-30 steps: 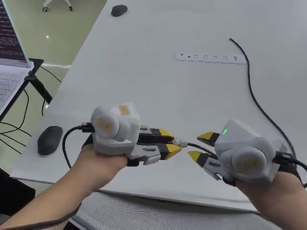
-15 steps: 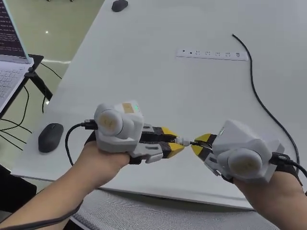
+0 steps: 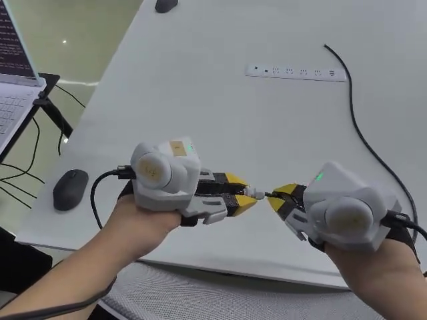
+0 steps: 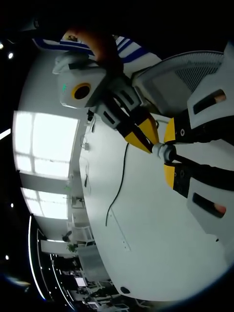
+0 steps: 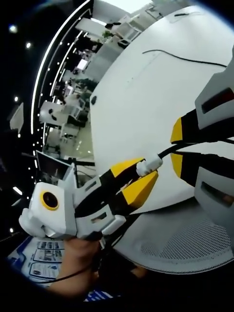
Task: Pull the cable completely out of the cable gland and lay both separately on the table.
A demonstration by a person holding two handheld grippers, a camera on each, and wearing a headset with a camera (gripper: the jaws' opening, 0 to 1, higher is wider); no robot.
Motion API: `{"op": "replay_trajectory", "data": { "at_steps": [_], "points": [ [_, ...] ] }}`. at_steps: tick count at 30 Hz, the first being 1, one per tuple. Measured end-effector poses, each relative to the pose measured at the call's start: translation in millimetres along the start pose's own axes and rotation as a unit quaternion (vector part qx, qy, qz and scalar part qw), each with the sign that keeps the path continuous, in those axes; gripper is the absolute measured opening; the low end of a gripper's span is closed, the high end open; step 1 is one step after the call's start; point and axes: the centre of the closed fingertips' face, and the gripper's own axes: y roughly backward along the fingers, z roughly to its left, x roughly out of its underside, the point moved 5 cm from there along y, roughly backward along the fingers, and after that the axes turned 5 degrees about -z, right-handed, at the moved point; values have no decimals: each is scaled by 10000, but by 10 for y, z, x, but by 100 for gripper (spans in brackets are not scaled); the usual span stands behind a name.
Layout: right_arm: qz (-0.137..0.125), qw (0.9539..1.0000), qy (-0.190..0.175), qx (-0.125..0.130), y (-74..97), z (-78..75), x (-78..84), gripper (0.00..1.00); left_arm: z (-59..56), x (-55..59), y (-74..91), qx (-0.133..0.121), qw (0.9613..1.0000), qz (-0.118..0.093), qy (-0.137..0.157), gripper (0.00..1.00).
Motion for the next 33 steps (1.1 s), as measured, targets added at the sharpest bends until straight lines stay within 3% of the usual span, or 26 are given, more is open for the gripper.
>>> {"op": "replay_trajectory", "data": {
  "at_steps": [9,19,24,27,31,33],
  "points": [
    [64,9990,-378,209,36,-163,122,0,45,-27,17,-64,9999,-67,85,14],
    [53,9909,-1238,527,138,-405,335,0,51,-75,29,-70,9998,-134,104,15],
    [11,9826,-1709,728,180,-488,486,0,52,-91,31,-77,9998,-142,87,15],
    [-49,9718,-2190,875,202,-524,599,0,65,-102,43,-95,9998,-157,103,15],
    [26,9639,-2461,1020,211,-570,743,0,76,-105,49,-123,9998,-152,102,15],
    [32,9565,-2721,1051,207,-561,794,0,75,-104,45,-130,9998,-142,102,15]
  ]
}}
